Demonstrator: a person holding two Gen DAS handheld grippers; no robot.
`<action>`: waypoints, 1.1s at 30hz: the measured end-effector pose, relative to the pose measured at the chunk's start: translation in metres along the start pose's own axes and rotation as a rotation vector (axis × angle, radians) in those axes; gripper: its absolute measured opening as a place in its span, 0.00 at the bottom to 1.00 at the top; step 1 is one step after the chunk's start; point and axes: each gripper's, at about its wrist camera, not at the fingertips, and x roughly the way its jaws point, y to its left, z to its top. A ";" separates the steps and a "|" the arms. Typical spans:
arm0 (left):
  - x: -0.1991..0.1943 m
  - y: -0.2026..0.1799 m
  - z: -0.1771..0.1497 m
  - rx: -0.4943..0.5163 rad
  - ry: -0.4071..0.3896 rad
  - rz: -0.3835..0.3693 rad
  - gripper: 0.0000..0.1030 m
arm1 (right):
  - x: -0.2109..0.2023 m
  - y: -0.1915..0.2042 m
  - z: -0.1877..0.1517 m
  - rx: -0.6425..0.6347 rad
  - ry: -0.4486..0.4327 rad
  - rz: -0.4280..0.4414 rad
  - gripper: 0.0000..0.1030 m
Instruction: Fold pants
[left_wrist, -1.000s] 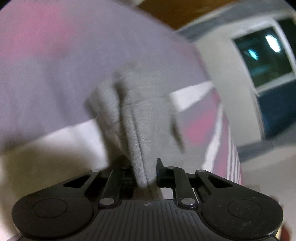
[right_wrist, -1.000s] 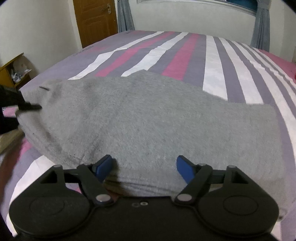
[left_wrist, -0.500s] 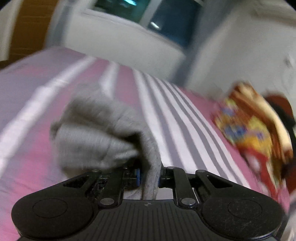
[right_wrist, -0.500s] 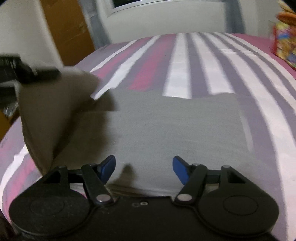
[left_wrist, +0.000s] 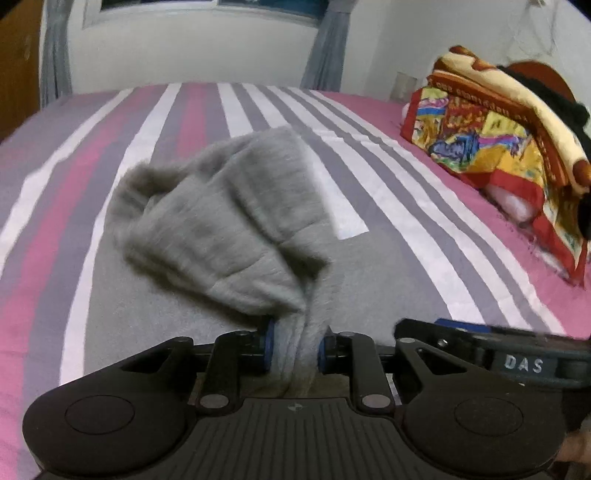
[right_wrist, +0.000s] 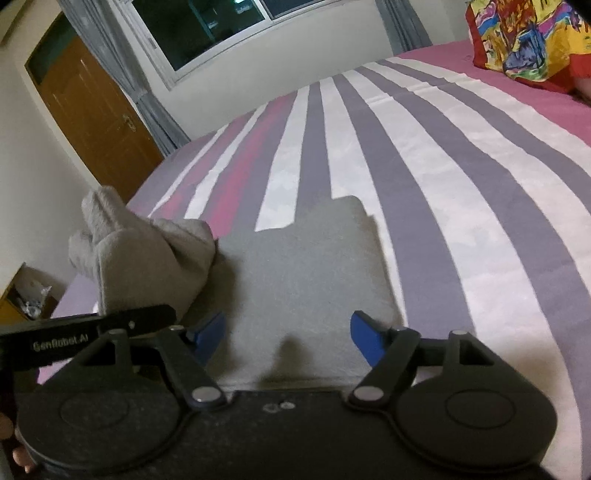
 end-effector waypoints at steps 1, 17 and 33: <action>-0.001 -0.007 0.001 0.027 0.003 0.008 0.20 | 0.000 0.001 0.000 -0.002 -0.003 0.004 0.73; -0.005 -0.017 -0.002 0.015 0.047 -0.059 0.23 | -0.011 -0.016 0.000 0.052 -0.019 0.019 0.77; -0.007 0.081 -0.052 -0.269 0.045 0.058 0.23 | 0.057 -0.002 0.014 0.215 0.077 0.070 0.48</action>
